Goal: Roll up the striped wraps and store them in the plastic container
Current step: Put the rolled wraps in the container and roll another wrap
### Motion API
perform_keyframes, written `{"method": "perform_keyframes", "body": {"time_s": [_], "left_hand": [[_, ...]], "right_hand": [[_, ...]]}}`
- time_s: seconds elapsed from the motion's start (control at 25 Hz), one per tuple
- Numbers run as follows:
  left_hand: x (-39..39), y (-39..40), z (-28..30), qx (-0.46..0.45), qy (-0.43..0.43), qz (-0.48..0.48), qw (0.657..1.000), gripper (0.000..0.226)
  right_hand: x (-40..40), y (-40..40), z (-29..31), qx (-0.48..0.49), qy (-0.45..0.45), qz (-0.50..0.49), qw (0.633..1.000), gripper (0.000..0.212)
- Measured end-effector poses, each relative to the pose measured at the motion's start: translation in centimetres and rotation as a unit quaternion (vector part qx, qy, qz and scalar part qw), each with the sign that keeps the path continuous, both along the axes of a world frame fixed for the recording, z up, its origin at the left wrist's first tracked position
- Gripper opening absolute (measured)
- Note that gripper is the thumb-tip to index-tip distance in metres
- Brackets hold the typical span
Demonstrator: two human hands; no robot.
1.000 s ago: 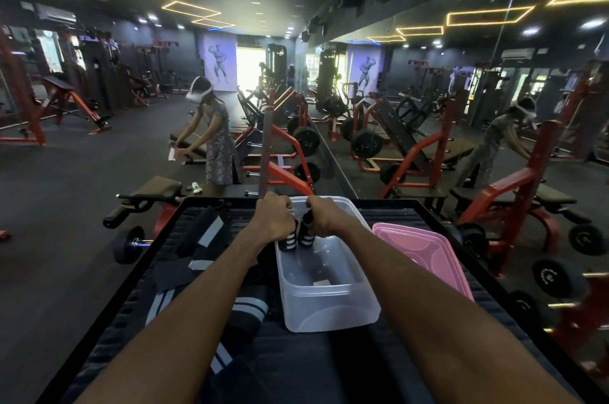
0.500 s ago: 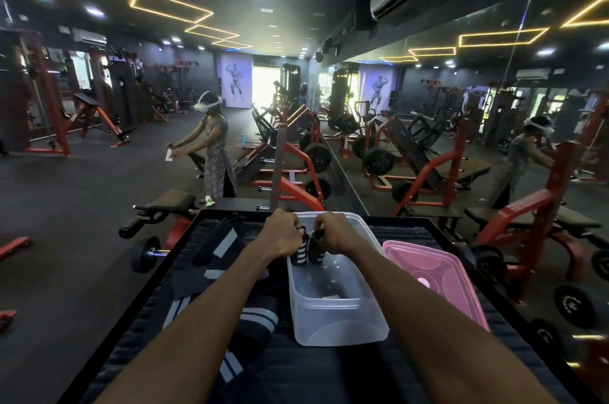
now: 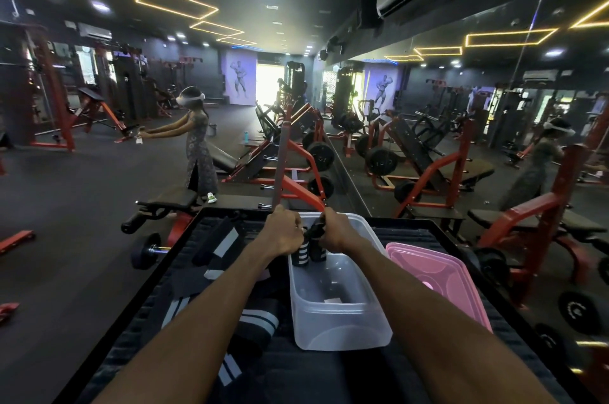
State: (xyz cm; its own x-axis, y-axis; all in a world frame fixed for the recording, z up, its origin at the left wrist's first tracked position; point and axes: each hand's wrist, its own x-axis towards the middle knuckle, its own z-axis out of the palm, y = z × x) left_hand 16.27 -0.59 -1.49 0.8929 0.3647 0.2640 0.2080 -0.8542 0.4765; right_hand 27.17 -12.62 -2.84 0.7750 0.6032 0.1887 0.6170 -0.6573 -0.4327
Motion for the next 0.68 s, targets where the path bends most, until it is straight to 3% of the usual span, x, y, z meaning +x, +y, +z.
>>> {"method": "perform_keyframes", "body": {"time_s": [0.32,0.48,0.68], "left_hand": [[-0.5,-0.2,0.3,-0.011,-0.014,0.009,1.000,0.020],[-0.7,-0.3,0.2,-0.018,-0.021,0.005,1.000,0.016],[-0.9,-0.8,0.1,-0.023,-0.030,-0.003,0.999,0.017]], "right_hand": [[0.0,-0.8,0.2,-0.049,0.023,-0.020,0.998,0.065],[-0.3,-1.8,0.7,-0.044,0.053,-0.024,0.997,0.068],[-0.7,-1.6,0.6,-0.018,0.153,-0.049,0.987,0.068]]}}
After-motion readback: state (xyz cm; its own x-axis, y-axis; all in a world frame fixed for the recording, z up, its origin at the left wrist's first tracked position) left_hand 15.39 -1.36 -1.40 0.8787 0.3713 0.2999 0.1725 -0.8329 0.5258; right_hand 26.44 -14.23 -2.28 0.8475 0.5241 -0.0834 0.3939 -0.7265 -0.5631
